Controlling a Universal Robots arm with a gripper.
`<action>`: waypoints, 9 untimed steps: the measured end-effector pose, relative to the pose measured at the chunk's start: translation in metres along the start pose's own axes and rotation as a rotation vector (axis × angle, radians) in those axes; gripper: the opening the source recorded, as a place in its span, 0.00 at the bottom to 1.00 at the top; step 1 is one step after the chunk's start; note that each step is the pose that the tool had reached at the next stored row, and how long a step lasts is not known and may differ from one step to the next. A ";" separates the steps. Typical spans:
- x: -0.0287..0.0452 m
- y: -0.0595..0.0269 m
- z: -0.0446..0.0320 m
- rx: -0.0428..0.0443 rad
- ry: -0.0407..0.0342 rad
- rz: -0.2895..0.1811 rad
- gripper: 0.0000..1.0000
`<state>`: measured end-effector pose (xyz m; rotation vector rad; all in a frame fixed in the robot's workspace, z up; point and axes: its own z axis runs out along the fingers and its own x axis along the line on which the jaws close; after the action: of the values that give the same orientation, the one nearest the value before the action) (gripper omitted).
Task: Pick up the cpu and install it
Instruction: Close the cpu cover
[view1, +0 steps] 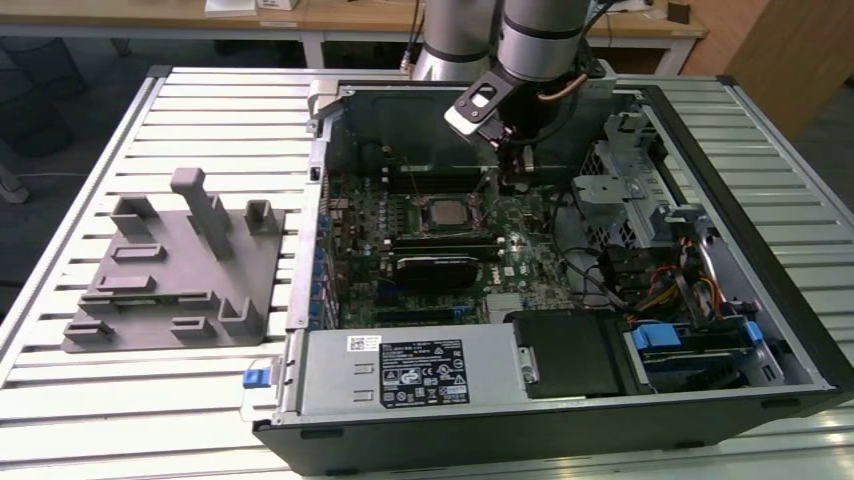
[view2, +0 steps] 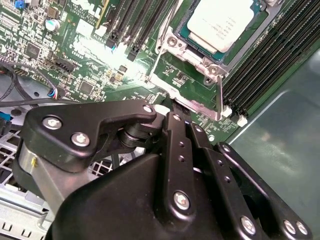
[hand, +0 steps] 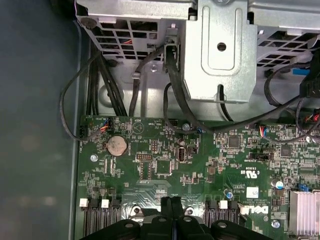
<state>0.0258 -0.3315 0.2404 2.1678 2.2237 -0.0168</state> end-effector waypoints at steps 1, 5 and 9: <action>0.0000 -0.0006 0.0000 0.0000 0.0001 0.000 0.11; 0.0001 -0.0028 0.0002 0.0000 -0.0001 0.000 0.11; 0.0001 -0.0041 0.0006 0.0000 -0.0001 0.000 0.11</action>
<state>0.0217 -0.3315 0.2398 2.1678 2.2237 -0.0169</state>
